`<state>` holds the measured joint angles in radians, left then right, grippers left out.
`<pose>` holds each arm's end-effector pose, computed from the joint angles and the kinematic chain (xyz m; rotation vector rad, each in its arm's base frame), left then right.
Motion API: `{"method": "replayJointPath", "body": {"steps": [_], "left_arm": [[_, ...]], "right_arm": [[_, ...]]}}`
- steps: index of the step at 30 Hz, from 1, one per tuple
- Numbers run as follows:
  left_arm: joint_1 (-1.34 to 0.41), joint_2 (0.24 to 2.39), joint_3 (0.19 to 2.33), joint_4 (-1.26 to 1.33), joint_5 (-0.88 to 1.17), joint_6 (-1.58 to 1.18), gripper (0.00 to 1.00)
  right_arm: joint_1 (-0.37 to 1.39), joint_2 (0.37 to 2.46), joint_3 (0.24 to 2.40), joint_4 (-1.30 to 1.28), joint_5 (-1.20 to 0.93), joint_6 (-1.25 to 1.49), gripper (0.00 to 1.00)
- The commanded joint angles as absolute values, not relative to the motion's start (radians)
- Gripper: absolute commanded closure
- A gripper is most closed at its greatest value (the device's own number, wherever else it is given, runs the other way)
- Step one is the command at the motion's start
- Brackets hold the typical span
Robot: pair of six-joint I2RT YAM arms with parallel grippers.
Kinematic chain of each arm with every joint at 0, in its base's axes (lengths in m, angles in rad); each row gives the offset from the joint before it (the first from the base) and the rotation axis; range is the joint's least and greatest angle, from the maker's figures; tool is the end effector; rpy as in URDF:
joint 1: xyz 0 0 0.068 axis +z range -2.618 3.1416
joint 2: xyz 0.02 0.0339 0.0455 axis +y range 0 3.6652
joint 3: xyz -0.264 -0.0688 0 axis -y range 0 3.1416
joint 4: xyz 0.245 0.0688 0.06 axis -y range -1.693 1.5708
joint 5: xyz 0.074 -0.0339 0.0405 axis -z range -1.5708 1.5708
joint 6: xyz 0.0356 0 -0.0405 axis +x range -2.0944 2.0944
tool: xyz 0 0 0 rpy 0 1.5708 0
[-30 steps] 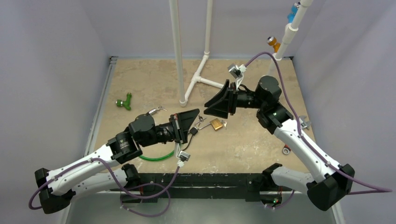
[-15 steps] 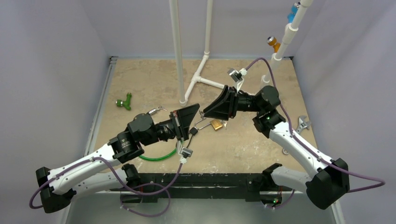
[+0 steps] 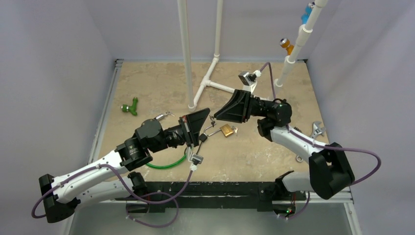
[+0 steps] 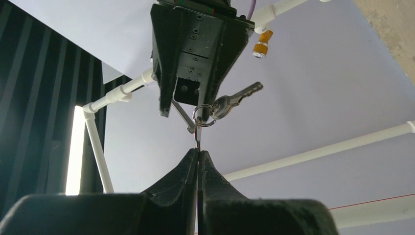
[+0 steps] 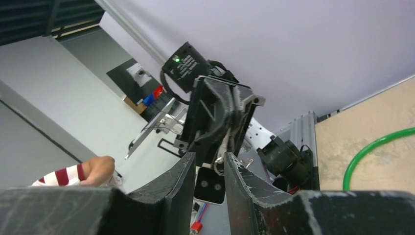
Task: Unlock with the key
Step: Pick up the key from the center of the board.
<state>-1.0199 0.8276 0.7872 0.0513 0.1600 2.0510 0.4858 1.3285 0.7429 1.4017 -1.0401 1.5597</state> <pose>0.0987 -0.1714 0.3591 1.5997 -0.0729 0.6842 0.2130 0.1472 0.3514 -0.6309 1.3814 2.1192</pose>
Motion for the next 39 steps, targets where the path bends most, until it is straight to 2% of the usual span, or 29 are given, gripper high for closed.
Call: {"method": "replayJointPath", "body": {"steps": [1,8,16,20,26,34,39], "left_arm": [[-1.004,0.831,0.782,0.111,0.166,2.211,1.00],[-1.000,0.856,0.792,0.130,0.169,2.220,1.00],[-1.000,0.849,0.796,0.128,0.168,2.222,1.00],[-1.000,0.838,0.790,0.124,0.163,2.217,1.00],[-1.000,0.838,0.784,0.138,0.165,2.206,1.00],[-1.000,0.856,0.788,0.152,0.158,2.208,1.00],[-1.000,0.868,0.794,0.168,0.148,2.210,1.00]], "right_arm": [[0.483,1.305,0.767,1.519,-1.049,1.614,0.73],[0.485,1.286,0.783,1.362,-1.056,1.526,0.73],[0.468,1.284,0.813,1.298,-1.058,1.482,0.70],[0.407,1.243,0.835,1.186,-1.054,1.410,0.67],[0.379,1.199,0.887,0.877,-1.035,1.209,0.62],[0.428,1.236,0.869,0.974,-1.038,1.281,0.61],[0.459,1.278,0.870,1.074,-1.050,1.352,0.67]]}}
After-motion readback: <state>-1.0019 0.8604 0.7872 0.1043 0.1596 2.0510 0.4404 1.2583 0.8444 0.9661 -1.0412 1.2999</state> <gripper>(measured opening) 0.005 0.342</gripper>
